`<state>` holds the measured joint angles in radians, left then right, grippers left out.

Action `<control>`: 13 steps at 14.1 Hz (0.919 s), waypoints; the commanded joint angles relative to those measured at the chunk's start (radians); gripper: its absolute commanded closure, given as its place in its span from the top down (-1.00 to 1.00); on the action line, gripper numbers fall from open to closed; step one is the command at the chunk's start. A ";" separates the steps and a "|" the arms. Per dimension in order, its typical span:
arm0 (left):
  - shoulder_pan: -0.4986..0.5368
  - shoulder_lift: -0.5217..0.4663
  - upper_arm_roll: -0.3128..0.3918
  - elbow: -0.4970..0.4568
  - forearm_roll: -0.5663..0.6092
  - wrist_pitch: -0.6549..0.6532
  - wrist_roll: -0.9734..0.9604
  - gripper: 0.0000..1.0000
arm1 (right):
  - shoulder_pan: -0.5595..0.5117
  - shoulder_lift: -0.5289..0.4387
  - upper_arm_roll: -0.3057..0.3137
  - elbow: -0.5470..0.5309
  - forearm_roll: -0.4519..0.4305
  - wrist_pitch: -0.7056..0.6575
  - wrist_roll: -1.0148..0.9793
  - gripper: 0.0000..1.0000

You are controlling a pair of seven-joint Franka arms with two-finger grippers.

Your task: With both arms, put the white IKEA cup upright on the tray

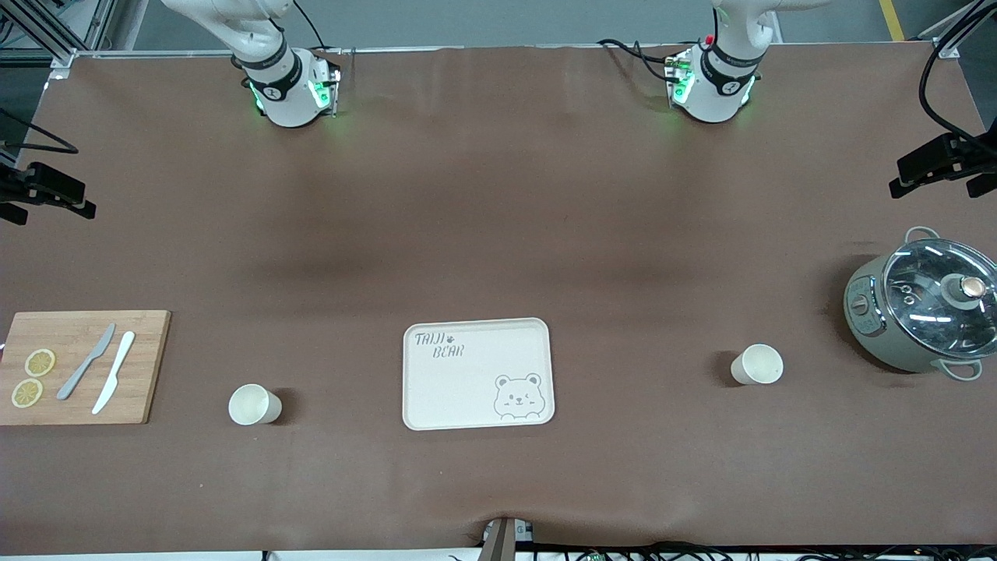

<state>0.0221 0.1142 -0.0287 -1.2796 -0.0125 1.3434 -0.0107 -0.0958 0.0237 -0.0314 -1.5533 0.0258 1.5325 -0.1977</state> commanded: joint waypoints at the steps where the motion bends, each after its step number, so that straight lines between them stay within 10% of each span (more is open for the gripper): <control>1: 0.007 -0.019 -0.008 -0.012 0.019 -0.001 0.006 1.00 | -0.009 -0.011 0.011 -0.010 -0.007 0.008 0.017 1.00; 13: 0.010 0.005 -0.003 -0.017 0.028 0.000 0.008 1.00 | -0.010 -0.008 0.013 -0.014 -0.001 0.008 0.017 1.00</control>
<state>0.0248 0.1165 -0.0240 -1.2920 -0.0123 1.3434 -0.0111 -0.0958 0.0238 -0.0301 -1.5564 0.0258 1.5330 -0.1973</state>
